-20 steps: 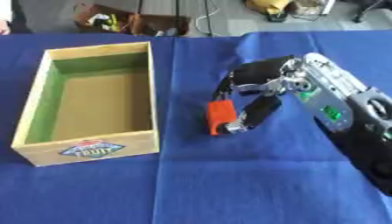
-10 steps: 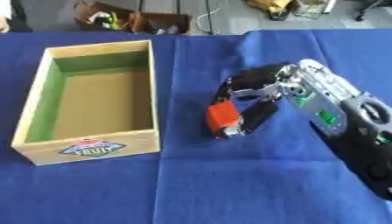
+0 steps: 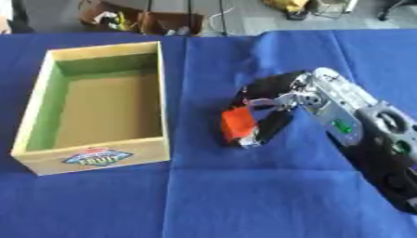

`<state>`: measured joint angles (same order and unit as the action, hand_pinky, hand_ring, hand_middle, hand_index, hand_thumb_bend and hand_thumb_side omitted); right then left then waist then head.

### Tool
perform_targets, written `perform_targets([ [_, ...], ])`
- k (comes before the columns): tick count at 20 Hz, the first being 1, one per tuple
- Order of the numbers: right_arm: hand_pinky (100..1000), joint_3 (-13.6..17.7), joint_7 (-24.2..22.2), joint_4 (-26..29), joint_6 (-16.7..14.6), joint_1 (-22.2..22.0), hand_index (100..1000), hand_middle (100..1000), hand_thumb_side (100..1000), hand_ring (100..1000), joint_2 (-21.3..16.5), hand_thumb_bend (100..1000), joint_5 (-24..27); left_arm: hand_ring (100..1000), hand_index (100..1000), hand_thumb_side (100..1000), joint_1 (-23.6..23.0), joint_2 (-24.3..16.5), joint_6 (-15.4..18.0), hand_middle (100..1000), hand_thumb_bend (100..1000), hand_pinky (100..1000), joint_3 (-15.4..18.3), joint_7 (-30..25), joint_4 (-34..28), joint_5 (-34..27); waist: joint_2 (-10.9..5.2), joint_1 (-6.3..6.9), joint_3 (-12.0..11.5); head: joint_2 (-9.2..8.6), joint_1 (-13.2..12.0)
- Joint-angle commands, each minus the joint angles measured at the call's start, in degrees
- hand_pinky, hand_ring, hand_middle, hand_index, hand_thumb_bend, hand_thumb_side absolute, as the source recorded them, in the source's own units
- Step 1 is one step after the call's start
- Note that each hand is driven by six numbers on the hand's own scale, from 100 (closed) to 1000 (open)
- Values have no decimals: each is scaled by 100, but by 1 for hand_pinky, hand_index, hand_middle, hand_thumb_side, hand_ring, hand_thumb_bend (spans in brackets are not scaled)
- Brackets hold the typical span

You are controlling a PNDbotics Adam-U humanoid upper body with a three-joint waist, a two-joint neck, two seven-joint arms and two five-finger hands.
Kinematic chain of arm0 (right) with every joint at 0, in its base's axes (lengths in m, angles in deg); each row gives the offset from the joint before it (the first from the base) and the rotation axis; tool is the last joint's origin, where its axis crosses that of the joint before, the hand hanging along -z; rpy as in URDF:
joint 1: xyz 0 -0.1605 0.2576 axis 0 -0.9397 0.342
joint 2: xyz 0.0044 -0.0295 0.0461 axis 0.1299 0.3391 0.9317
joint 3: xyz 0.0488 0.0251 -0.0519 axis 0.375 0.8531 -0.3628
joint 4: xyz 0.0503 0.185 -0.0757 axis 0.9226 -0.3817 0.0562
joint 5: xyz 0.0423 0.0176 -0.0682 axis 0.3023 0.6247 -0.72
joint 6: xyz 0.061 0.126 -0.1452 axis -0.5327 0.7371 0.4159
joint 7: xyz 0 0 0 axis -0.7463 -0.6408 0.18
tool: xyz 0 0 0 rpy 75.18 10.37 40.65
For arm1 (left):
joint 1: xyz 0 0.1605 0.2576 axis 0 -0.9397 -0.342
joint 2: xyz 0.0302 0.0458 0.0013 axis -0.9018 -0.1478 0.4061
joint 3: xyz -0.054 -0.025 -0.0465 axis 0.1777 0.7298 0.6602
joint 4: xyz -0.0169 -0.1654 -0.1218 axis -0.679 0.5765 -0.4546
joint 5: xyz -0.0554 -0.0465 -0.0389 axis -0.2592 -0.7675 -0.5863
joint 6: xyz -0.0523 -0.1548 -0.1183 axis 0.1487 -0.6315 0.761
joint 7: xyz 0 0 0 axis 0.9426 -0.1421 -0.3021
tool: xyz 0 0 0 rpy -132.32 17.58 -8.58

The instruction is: Pick up objects on the table and place them in the box.

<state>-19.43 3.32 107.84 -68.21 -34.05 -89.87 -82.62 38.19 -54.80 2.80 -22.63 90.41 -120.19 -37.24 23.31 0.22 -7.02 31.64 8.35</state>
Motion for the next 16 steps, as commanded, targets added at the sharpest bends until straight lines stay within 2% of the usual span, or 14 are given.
perform_targets([
  [1, 819, 70, -179, -29, -158, 118, 951, 761, 857, 823, -79, 366, 18, 898, 725, 997, 32, -63, -6, 818, 100, 621, -15, -23, -107, -11, -111, -2, 2, -36, 22],
  [4, 807, 82, -155, -75, -127, 145, 910, 721, 821, 806, -60, 327, -9, 898, 724, 997, 30, -59, -16, 817, 100, 621, -17, -27, -107, -15, -101, 2, -1, -47, 24],
  [5, 792, 84, -135, -87, -106, 147, 860, 663, 746, 782, -56, 279, -12, 898, 724, 996, 30, -59, -20, 817, 100, 621, -15, -26, -107, -15, -97, 3, -2, -50, 25],
  [8, 761, 86, -18, -142, 8, 154, 777, 579, 611, 726, -58, 201, -18, 898, 724, 996, 39, -62, -18, 818, 100, 621, -11, -21, -107, -14, -88, 6, -7, -41, 25],
  [11, 725, 91, 178, -142, 106, 160, 662, 490, 564, 669, -55, 184, 8, 899, 724, 996, 39, -62, -21, 818, 100, 622, -12, -24, -107, -16, -89, 6, -12, -46, 25],
  [13, 703, 110, 356, -132, 173, 168, 612, 454, 564, 636, -56, 179, 40, 899, 724, 998, 41, -63, -22, 818, 100, 622, -12, -27, -107, -17, -93, 6, -13, -52, 26],
  [16, 670, 123, 649, -100, 241, 178, 538, 411, 492, 595, -53, 142, 97, 899, 724, 998, 39, -64, -29, 819, 100, 622, -16, -34, -107, -19, -92, 3, -13, -59, 24],
])
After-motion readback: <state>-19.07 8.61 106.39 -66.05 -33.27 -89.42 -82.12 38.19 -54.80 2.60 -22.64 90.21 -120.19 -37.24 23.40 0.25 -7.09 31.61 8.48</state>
